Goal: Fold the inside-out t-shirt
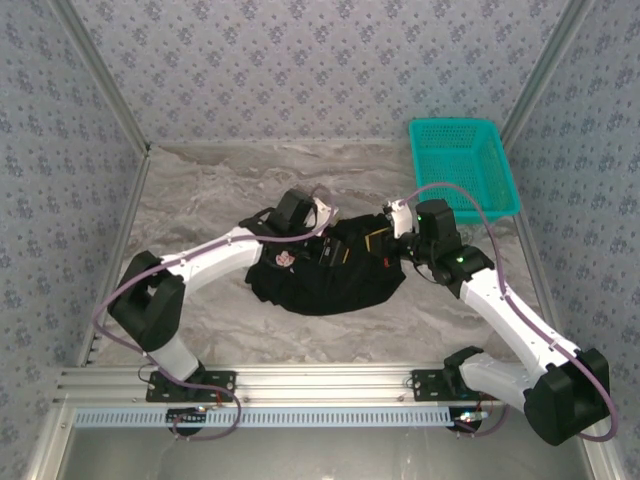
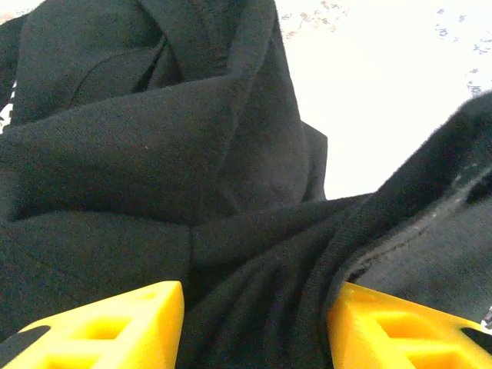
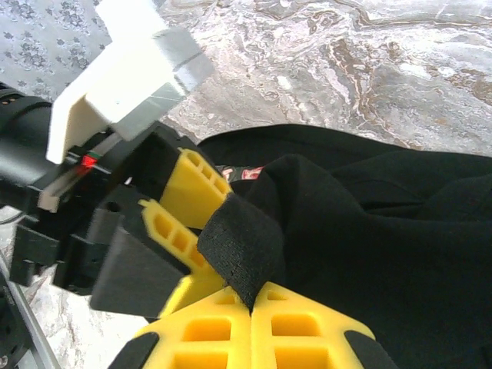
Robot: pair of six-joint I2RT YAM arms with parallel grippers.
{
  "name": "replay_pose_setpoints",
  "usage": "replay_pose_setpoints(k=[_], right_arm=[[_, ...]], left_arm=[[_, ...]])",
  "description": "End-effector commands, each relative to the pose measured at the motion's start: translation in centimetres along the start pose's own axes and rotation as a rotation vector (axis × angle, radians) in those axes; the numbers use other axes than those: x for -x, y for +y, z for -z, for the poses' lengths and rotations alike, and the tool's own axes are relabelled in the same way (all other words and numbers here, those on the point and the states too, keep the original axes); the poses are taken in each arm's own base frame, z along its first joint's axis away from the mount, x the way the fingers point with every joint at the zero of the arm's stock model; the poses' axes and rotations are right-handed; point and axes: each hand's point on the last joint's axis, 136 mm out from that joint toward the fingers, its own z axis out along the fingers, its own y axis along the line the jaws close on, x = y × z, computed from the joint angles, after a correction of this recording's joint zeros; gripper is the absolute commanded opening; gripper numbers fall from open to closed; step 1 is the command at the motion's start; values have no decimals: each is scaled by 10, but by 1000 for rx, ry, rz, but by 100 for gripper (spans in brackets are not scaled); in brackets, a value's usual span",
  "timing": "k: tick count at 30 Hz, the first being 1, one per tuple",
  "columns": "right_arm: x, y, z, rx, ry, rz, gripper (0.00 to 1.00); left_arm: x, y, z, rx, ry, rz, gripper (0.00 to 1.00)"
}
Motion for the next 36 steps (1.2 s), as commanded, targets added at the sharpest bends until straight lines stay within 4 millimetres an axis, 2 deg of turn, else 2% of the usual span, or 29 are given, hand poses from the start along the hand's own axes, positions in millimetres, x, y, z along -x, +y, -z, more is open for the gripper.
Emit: replay_pose_setpoints(k=[1,6,8,11,13,17,20,22,25,28,29,31,33,36], right_arm=[[-1,6,1,44,-8,-1,0],[5,2,4,22,-21,-10,0],[8,3,5,32,-29,-14,0],[10,5,6,48,-37,-15,0],[8,4,6,49,-32,-15,0],[2,-5,8,4,-17,-19,0],[-1,-17,12,-67,-4,-23,0],[0,-33,17,-171,-1,-31,0],[7,-60,27,-356,-5,-18,0],[11,-65,24,-392,5,-28,0],[12,-62,20,-378,10,-27,3],[13,-57,15,-354,24,-20,15],[11,-51,17,-329,43,-21,28],[15,-34,26,-240,25,4,38]], left_arm=[[11,-6,-2,0,-11,-52,52],[-2,-21,-11,-72,41,-104,62],[-6,-16,-16,-33,53,-104,64],[-5,9,-19,99,52,-85,63],[-2,14,-18,114,39,-74,59],[-2,9,-14,70,26,-66,42],[-2,-6,-4,-30,8,-64,25],[1,-22,9,-132,-12,-72,15],[1,-60,38,-317,-31,-124,10],[0,-93,64,-476,-61,-169,5],[1,-98,69,-501,-74,-175,2],[-1,-103,75,-523,-87,-185,0],[-5,-100,75,-503,-75,-195,0],[-14,-91,72,-453,-44,-224,0]])
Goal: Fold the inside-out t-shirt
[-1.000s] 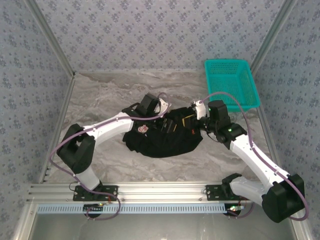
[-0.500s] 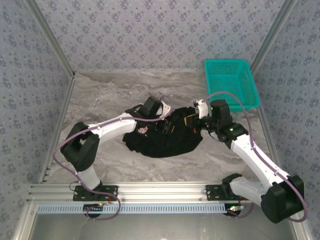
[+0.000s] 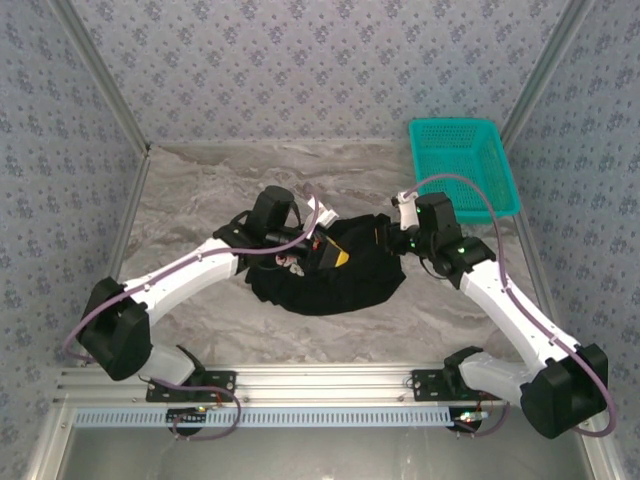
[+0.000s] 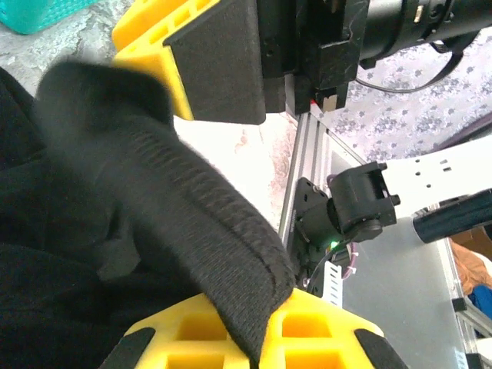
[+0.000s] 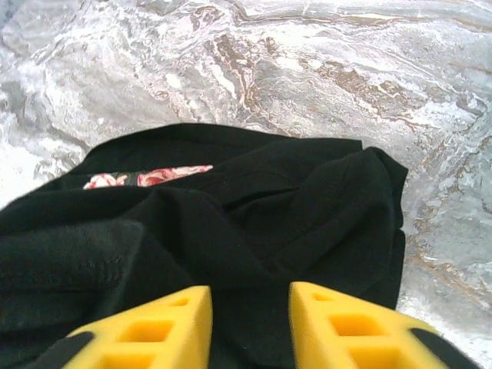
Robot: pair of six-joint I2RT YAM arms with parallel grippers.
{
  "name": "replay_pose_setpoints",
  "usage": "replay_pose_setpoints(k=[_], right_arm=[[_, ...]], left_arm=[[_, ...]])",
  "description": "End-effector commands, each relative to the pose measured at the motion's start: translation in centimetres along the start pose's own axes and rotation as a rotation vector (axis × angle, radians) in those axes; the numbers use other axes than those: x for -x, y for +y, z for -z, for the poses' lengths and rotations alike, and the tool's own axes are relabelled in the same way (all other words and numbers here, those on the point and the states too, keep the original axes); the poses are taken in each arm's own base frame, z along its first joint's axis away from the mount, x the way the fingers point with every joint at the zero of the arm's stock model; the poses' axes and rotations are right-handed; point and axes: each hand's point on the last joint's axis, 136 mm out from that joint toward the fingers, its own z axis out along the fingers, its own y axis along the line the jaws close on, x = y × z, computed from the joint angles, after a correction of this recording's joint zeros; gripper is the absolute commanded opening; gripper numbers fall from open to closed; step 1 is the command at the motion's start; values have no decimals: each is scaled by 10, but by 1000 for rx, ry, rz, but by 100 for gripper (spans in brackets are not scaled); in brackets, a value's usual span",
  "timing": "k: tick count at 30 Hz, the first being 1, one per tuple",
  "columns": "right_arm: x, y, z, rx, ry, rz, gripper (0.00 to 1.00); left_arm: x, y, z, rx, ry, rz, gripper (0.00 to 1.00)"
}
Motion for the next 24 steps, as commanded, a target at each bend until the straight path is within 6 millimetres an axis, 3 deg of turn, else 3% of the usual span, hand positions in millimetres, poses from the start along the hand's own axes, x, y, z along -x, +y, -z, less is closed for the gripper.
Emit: replay_pose_setpoints(k=[1,5,8,12,17,24], right_arm=[[10,17,24,94,-36,23,41],[18,46,39,264,-84,1,53],[12,51,34,315,-37,-26,55],[-1,47,8,329,69,-108,57],[-10,59,-19,446,159,-181,64],[-36,61,-61,470,266,-281,62]], left_arm=[[-17,-1,3,-7,58,-38,0],[-23,5,4,23,78,-105,0],[-32,9,3,44,103,-160,0],[-42,13,8,78,120,-228,0],[-48,20,11,131,132,-269,0],[-54,30,7,173,163,-255,0]])
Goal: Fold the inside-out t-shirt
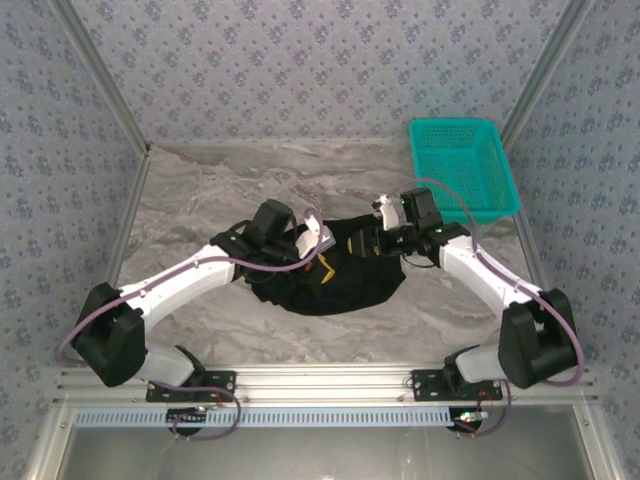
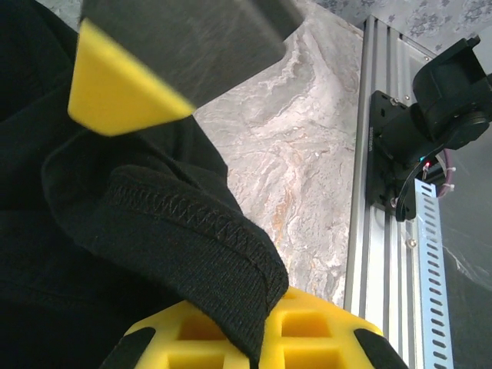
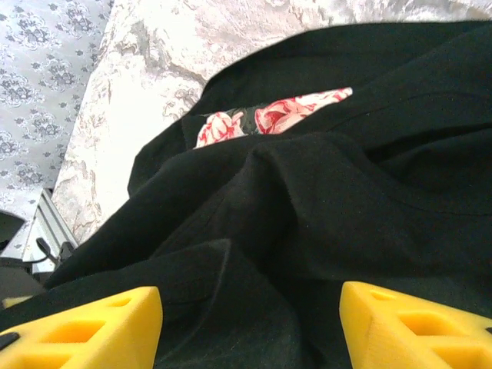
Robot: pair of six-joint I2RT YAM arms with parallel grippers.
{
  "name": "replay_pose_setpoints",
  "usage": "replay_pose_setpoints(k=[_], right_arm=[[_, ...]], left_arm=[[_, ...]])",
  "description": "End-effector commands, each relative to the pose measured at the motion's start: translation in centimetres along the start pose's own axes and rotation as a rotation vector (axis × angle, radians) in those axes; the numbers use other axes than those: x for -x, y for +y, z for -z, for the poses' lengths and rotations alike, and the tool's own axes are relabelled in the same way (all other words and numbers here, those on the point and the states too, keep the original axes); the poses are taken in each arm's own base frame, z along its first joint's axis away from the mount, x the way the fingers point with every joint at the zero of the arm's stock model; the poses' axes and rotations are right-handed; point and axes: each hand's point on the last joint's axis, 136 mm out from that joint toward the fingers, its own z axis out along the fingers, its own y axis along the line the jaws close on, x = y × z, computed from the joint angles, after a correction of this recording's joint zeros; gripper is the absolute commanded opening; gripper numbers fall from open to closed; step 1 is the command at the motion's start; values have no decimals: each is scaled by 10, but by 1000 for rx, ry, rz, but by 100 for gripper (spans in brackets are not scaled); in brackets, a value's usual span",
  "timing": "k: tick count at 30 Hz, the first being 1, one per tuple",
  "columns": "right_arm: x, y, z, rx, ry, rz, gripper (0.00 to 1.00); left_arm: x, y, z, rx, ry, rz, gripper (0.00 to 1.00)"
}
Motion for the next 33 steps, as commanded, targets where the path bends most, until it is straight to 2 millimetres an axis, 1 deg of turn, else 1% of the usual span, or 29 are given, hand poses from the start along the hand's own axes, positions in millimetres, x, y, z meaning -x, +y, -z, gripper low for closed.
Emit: replay_pose_setpoints(k=[1,3,5,7,8,9,11,12,14,15,17,20,24,25,27,29,30,33], right_arm=[[-2,8,-15,74,18,-50,59],[-6,4,-21,72,35,-75,45],[-7,5,-21,88,37,-92,28],[-3,0,-14,65,7,-103,10],[2,-5,-6,35,-24,-104,1],[6,-11,3,0,-53,-108,0],[15,-28,26,-91,-131,-123,0],[17,-35,35,-139,-154,-127,0],[17,-55,52,-255,-188,-138,0],[17,-63,59,-310,-197,-138,0],[12,-81,71,-419,-204,-150,0],[10,-95,78,-483,-209,-170,0],[12,-96,75,-470,-201,-170,0],[13,-96,74,-468,-203,-166,0],[18,-96,73,-464,-211,-160,0],[20,-95,72,-457,-210,-154,0],[20,-95,71,-453,-206,-148,0],[21,-94,68,-442,-200,-141,0]], left_arm=[[-5,1,0,22,20,-26,0],[-4,3,1,39,17,-28,0],[-3,5,1,51,9,-26,0],[-2,9,0,71,6,-18,0],[-1,13,0,87,5,-15,1],[-1,17,-1,105,6,-7,2],[2,30,-4,152,8,21,7],[5,35,-6,169,6,33,9],[12,49,-12,206,4,74,21],[16,57,-14,221,1,96,24],[22,70,-18,248,-5,147,35],[30,81,-19,267,-19,198,43],[25,74,-23,264,-3,220,49],[20,69,-24,270,14,213,50],[17,52,-28,248,25,192,50],[16,33,-36,212,33,171,47],[15,26,-39,202,42,165,45],[9,15,-51,212,97,120,34]])
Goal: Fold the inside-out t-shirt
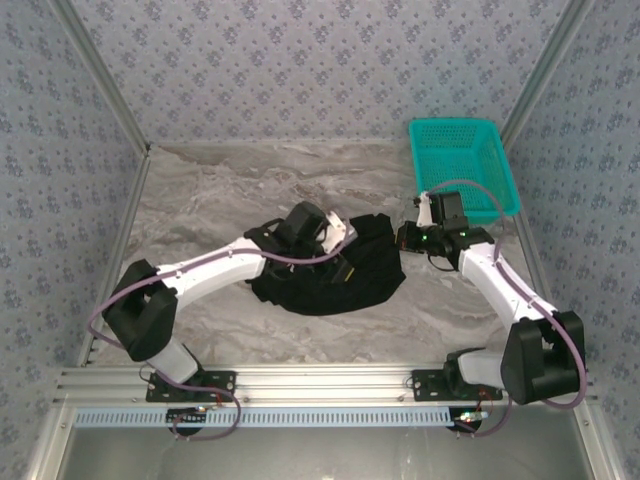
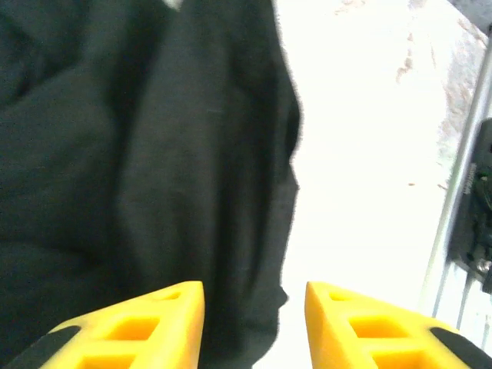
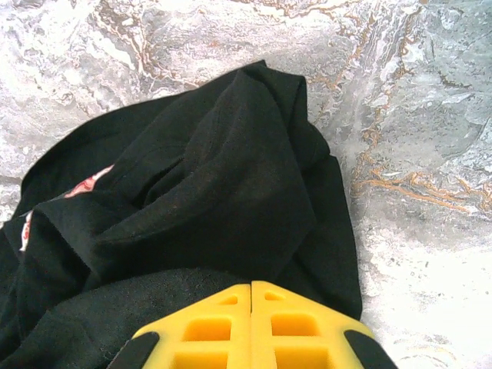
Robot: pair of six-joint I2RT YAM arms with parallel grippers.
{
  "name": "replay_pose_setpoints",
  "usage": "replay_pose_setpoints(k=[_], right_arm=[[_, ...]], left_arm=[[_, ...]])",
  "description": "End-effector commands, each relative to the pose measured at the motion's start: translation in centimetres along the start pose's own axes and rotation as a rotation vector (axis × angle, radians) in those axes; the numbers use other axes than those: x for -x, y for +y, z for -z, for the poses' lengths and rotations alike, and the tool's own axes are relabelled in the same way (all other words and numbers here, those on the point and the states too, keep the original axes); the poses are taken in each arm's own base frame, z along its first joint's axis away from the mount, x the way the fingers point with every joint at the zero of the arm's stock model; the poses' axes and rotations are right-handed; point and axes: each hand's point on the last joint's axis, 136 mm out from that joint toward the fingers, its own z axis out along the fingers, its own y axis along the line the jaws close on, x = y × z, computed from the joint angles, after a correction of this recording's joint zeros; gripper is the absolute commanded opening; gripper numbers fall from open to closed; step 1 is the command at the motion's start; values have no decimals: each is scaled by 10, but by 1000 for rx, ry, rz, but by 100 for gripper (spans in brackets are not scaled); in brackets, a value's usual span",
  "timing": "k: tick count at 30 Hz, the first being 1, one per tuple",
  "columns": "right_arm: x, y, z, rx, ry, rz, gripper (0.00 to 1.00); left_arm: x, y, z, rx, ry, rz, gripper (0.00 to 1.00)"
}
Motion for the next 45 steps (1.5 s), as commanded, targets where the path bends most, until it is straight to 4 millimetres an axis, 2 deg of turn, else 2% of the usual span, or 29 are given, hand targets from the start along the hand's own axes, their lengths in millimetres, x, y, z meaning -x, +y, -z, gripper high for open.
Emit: replay_pose_setpoints(k=[1,6,14,22,26,29,32,35,38,45], right_arm=[[9,2,2,4,-18,27,0],[7,5,3,17,-13,32,0],[5,7,7,25,-10,38,0],[5,7,7,28,-13,41,0],[6,8,9,28,-18,42,0],[6,8,8,29,-17,44,0],[8,8,9,29,-22,43,0],[11,10,10,32,-34,49,0],[19,20,17,73,-77,85,0],[37,44,52,127,-232,198,0]], left_arm=[[0,-14,2,12,22,-43,32],[-5,-11,-14,52,97,-58,30],[-29,0,-17,73,210,-15,35],[-32,15,-21,121,235,7,40],[-32,12,-28,92,241,4,41],[-28,10,-32,76,231,1,34],[-23,10,-32,79,216,-3,21],[-11,8,-25,80,166,-8,7],[2,4,-7,59,104,-1,0],[32,-9,65,-104,-109,105,0]])
